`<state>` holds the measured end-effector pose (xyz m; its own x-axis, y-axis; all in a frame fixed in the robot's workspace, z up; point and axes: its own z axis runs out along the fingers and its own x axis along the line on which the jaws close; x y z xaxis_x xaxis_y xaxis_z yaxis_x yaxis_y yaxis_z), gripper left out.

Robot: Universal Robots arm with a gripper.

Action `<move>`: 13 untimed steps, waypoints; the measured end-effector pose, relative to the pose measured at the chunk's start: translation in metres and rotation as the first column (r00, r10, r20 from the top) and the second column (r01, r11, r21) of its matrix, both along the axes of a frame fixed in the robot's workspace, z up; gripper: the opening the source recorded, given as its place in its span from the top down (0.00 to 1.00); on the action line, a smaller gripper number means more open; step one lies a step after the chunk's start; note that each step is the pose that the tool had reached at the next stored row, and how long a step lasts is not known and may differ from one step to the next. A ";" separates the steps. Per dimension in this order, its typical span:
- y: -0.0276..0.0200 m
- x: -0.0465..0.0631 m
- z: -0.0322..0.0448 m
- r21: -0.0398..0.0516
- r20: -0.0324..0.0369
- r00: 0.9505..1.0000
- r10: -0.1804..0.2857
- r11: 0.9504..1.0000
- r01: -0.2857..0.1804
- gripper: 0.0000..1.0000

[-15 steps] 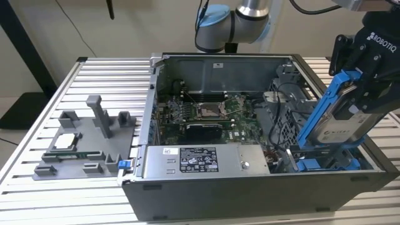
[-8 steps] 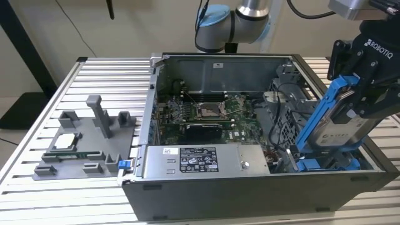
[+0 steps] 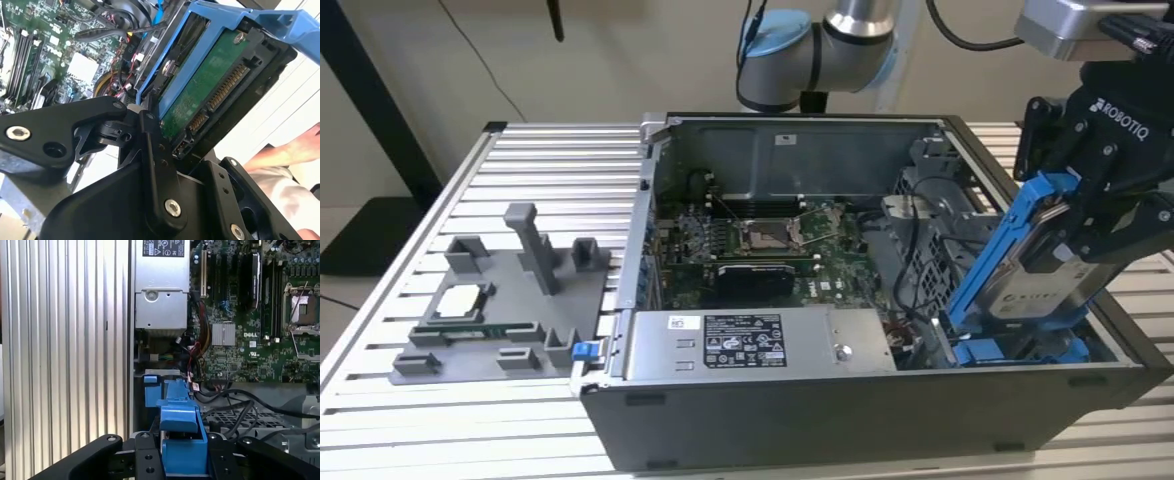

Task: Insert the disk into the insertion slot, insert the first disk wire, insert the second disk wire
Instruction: 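Insert the disk into the insertion slot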

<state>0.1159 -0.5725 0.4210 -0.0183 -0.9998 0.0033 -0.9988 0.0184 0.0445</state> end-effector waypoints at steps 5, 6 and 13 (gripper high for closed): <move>-0.0001 0.000 -0.0056 0.000 -0.003 1.000 0.000 1.000 0.000 1.00; 0.0000 0.000 -0.0065 0.000 -0.003 1.000 0.000 1.000 0.000 1.00; 0.0001 0.000 -0.0107 0.003 -0.003 1.000 0.000 1.000 0.000 1.00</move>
<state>0.1159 -0.5725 0.4103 -0.0182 -0.9998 0.0006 -0.9987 0.0182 0.0475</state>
